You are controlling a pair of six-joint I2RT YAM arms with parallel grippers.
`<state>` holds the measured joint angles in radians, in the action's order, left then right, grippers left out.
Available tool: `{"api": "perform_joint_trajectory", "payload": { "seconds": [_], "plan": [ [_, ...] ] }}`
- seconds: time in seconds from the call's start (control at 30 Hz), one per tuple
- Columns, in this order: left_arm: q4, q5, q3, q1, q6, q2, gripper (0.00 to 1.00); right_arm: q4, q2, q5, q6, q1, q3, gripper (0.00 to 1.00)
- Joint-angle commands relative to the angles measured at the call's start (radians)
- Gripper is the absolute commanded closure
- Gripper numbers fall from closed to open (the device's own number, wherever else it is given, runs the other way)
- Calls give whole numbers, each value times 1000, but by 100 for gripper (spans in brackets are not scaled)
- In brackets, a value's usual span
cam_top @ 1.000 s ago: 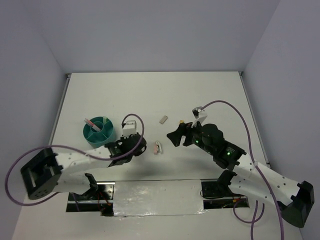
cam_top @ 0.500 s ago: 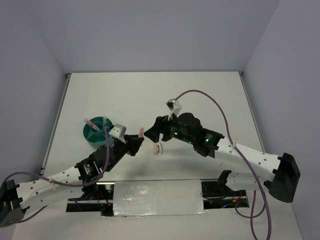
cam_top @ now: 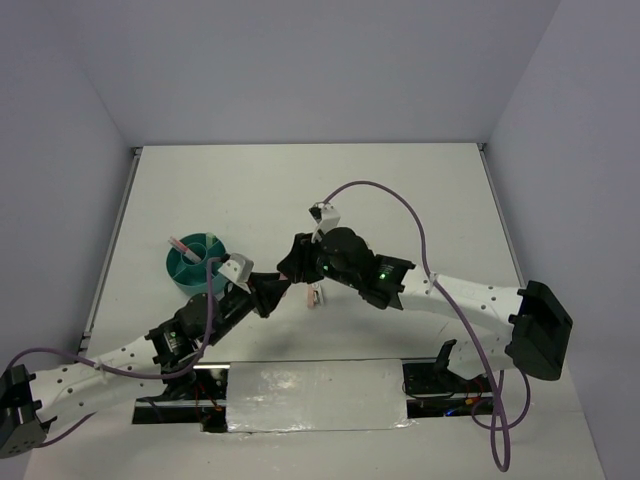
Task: Sort the stationery into containers
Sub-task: Pick up the pen from the center of the board, then place the pen in the storage box.
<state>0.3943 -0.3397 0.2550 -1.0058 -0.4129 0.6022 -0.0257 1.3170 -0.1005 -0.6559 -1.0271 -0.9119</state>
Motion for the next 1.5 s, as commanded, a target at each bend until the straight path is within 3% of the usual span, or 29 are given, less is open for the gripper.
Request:
{"api": "perform_joint_trajectory", "payload": {
  "seconds": [0.0,0.03,0.07,0.13,0.2,0.23,0.27,0.3,0.33,0.37,0.4,0.47,0.5,0.53,0.57,0.6,0.63,0.67,0.8,0.87,0.97,1.13,1.47],
  "plan": [
    [90,19,-8,-5,25,-16,100,-46,8,-41,-1,-7,-61,57],
    [89,15,-7,-5,25,-19,100,-46,10,-33,1,-7,-61,62],
    [86,13,-5,-7,25,-18,100,-52,10,-25,2,-8,-59,77],
    [72,-11,7,-5,22,-15,100,-60,8,-4,-2,-7,-48,94],
    [31,-45,27,-5,11,-10,90,-85,-2,14,5,-7,-30,100],
    [8,-56,61,-5,8,-5,80,-123,-8,39,18,-5,-22,100],
    [-68,-74,87,-7,0,-1,32,-144,-12,56,36,-7,-13,100],
    [-127,-103,116,-5,-36,1,4,-170,-13,70,95,-7,-12,100],
    [-202,-189,198,-5,-65,11,1,-221,-13,85,128,-7,-9,100],
    [-294,-243,254,-5,-101,19,1,-244,-10,91,162,-1,-8,100],
    [-522,-337,377,-5,-183,42,1,-273,-7,96,223,25,-7,100],
    [-789,-430,516,-5,-356,74,1,-382,27,186,281,59,-11,100],
    [-1056,-471,583,-5,-412,91,1,-408,46,209,320,99,-25,100],
    [-1189,-552,715,-5,-476,122,1,-439,109,234,332,117,-48,100],
    [-1324,-599,778,-7,-547,134,1,-453,151,301,352,133,-109,100],
    [-1456,-648,832,-5,-714,143,1,-460,192,330,386,145,-146,100],
    [-1667,-689,918,-5,-783,145,1,-464,285,359,401,151,-194,100],
    [-1736,-762,943,-5,-828,134,1,-467,336,392,415,154,-284,100],
    [-1729,-863,923,-4,-778,-13,1,-522,549,556,417,148,-485,100],
    [-1585,-900,867,-4,-622,-80,1,-540,643,550,420,141,-585,100],
    [-1344,-845,773,-4,-407,-200,1,-511,749,541,437,130,-720,100],
    [-1368,-805,734,-4,-438,-252,1,-418,872,516,518,104,-886,100],
    [-1408,-756,748,21,-454,-125,1,-300,990,475,558,71,-1025,100]
  ]
}}
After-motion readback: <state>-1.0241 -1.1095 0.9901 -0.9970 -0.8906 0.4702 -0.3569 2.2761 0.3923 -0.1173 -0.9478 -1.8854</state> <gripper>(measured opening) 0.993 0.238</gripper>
